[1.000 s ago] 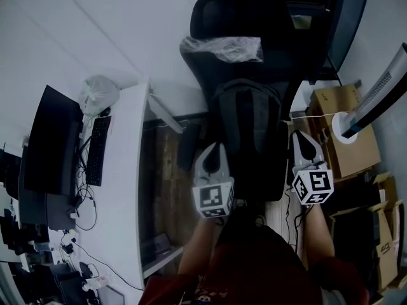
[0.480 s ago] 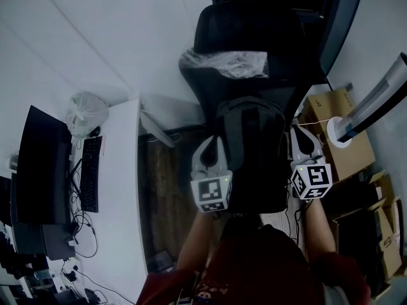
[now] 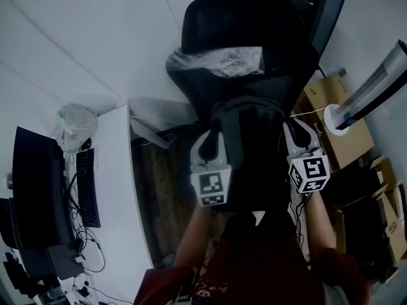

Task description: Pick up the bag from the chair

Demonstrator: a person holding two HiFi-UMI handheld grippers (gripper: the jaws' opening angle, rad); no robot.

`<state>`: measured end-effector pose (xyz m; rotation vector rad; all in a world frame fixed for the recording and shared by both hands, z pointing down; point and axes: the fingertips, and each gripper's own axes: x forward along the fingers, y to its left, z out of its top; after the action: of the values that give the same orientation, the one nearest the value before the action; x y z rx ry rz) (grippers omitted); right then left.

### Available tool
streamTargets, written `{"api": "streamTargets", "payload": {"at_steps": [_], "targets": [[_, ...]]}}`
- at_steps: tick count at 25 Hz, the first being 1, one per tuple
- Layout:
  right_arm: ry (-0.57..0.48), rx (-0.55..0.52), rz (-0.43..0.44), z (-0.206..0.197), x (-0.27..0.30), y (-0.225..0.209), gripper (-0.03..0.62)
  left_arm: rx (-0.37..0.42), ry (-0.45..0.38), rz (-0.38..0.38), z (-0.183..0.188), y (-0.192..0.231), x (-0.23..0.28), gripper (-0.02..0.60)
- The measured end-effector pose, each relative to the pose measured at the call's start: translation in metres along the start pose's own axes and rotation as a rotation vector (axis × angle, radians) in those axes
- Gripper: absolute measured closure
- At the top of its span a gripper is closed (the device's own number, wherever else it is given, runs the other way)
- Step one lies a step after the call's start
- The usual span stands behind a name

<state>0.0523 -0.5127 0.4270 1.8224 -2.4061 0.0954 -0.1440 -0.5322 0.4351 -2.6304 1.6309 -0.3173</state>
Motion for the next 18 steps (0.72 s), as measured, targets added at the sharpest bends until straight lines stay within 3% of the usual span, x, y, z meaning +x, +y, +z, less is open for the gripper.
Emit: {"api": "streamTargets", "payload": {"at_steps": [11,18], "targets": [[0.088,-0.018,0.096,-0.041,0.045,-0.013,0.389,0.023,0.106,-0.06,-0.042,-0.009,0.049,0.316],[0.175,-0.024,0.179,-0.076,0.084,-0.021,0.322,0.024,0.197,-0.09,-0.075,-0.004,0.091,0.221]]}}
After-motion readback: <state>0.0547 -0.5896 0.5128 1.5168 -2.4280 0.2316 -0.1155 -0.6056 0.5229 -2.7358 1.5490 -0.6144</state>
